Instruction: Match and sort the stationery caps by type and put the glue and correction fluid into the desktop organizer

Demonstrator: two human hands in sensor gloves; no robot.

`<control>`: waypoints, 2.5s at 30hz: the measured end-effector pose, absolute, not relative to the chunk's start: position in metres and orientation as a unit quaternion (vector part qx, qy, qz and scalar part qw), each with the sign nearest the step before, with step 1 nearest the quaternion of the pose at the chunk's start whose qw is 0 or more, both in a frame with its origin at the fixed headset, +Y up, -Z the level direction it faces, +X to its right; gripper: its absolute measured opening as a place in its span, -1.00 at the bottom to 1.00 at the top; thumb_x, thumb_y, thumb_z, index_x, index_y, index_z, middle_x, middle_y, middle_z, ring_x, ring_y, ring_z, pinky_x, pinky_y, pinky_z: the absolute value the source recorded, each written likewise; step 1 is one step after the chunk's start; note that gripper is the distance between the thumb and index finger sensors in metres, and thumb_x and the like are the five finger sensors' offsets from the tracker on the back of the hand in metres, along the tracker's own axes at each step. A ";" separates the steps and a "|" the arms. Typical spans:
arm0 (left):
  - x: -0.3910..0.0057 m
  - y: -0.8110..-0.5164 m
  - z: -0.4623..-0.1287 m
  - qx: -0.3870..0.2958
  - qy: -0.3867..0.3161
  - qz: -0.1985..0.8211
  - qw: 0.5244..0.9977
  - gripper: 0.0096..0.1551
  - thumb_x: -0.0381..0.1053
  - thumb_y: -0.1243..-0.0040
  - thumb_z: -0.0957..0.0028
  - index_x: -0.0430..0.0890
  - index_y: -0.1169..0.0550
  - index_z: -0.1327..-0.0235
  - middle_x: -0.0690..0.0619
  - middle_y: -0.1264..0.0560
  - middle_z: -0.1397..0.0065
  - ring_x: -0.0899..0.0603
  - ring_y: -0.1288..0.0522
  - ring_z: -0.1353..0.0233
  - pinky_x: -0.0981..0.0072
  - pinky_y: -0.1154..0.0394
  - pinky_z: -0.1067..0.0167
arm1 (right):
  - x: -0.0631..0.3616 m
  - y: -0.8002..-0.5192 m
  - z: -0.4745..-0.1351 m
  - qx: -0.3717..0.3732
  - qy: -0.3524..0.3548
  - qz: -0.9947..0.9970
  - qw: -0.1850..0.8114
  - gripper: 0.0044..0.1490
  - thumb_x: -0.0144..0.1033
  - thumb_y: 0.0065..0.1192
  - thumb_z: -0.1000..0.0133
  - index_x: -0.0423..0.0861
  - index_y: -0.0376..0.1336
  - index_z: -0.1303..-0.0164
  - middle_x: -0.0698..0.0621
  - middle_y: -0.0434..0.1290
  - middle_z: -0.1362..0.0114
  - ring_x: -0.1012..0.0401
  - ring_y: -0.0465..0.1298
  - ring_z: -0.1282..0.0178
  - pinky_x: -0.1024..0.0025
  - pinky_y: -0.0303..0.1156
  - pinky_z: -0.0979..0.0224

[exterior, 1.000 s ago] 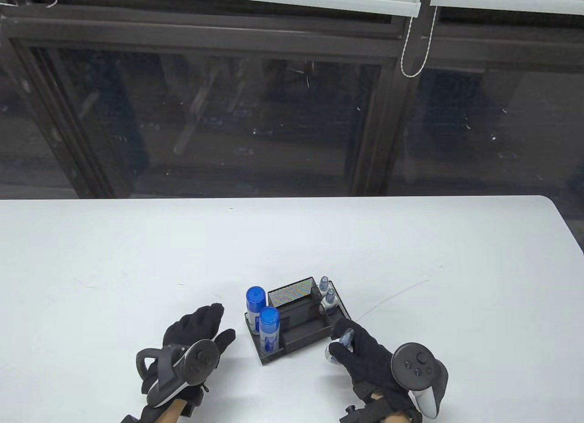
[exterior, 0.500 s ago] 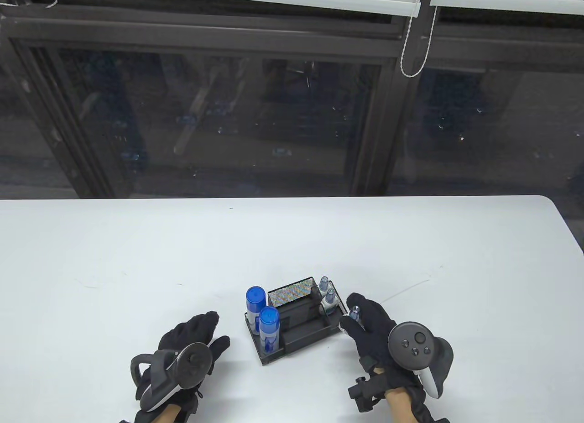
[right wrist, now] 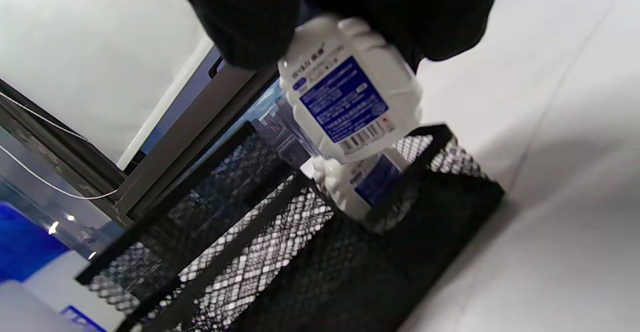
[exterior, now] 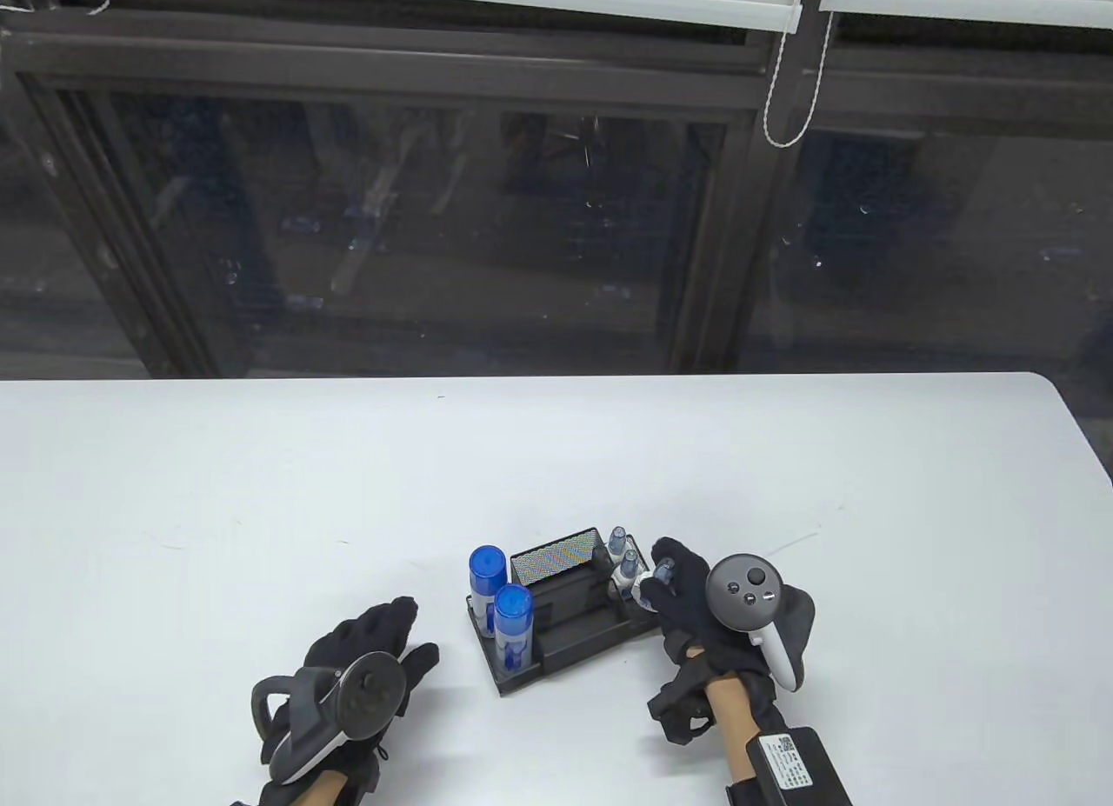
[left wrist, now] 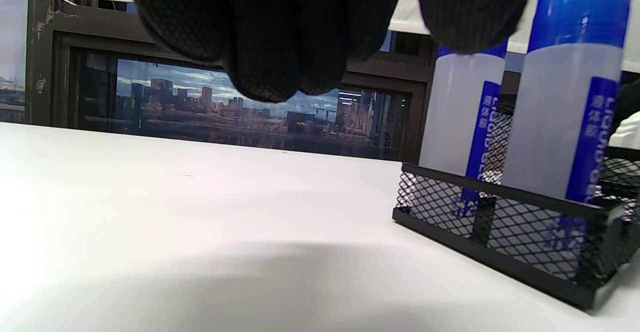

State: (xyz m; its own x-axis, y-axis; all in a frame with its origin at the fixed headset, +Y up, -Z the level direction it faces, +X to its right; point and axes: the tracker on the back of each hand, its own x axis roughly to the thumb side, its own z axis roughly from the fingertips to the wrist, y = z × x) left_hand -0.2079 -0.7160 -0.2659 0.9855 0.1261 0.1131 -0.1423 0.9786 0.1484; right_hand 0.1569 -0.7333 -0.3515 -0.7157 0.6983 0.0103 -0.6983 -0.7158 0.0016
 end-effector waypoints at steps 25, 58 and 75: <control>-0.204 -0.718 -0.263 0.079 -0.064 0.057 0.993 -0.18 0.41 -0.06 -0.14 0.05 -0.34 -0.62 -0.02 -0.46 -0.62 -0.20 -0.55 -0.53 -0.17 -0.45 -0.39 | 0.146 -0.703 -0.327 0.044 0.015 0.955 0.293 -0.08 -0.01 0.19 -0.17 -0.09 0.00 -0.68 -0.27 0.07 -0.71 -0.26 0.01 -0.68 -0.26 -0.05 -0.63; -0.204 -0.706 -0.253 0.103 -0.070 0.077 0.989 -0.17 0.43 -0.05 -0.14 0.05 -0.34 -0.62 -0.02 -0.46 -0.63 -0.21 -0.55 -0.53 -0.17 -0.45 -0.39 | 0.196 -0.723 -0.258 0.022 -0.015 0.975 0.220 -0.02 0.11 0.15 -0.14 -0.08 -0.04 -0.70 -0.27 0.06 -0.72 -0.26 0.05 -0.68 -0.26 0.00 -0.62; -0.201 -0.706 -0.255 0.093 -0.074 0.081 0.990 -0.17 0.43 -0.05 -0.14 0.06 -0.35 -0.62 -0.03 -0.46 -0.62 -0.21 -0.55 -0.53 -0.18 -0.45 -0.39 | 0.194 -0.722 -0.256 0.038 -0.018 0.972 0.233 -0.03 0.10 0.15 -0.14 -0.09 -0.02 -0.69 -0.26 0.07 -0.71 -0.25 0.06 -0.68 -0.26 0.01 -0.62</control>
